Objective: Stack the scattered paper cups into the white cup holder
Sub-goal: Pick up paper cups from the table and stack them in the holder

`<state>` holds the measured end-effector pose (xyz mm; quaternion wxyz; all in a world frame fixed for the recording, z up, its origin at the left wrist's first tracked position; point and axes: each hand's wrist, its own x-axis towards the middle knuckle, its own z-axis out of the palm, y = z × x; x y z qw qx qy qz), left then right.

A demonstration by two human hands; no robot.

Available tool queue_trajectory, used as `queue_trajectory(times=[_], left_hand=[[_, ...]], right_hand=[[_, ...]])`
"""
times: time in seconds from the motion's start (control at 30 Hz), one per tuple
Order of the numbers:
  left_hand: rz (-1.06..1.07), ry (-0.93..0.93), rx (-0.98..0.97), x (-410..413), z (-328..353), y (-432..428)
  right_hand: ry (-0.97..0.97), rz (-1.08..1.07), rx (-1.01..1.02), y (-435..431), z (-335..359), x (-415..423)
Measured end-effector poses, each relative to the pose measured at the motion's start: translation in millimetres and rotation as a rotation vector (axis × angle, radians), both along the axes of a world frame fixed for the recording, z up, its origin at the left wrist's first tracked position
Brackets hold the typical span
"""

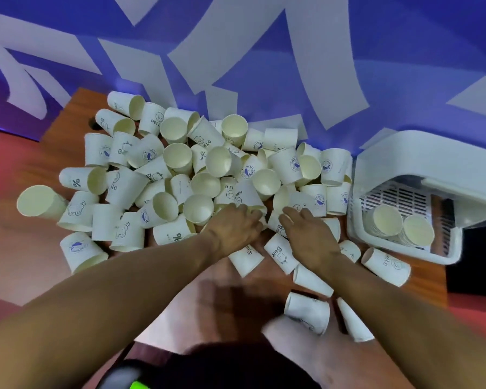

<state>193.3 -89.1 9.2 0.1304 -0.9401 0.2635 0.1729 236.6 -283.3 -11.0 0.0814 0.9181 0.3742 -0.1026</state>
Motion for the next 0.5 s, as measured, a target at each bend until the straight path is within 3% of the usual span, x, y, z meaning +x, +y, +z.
queue_trajectory(times=[0.37,0.5], left_hand=[[-0.115,-0.147,0.106,10,-24,14],[-0.126,-0.208,0.102,14,-22,14]], right_hand=[[-0.098,0.132,-0.099,24,2,24],[-0.019,0.134,-0.180,28,13,33]])
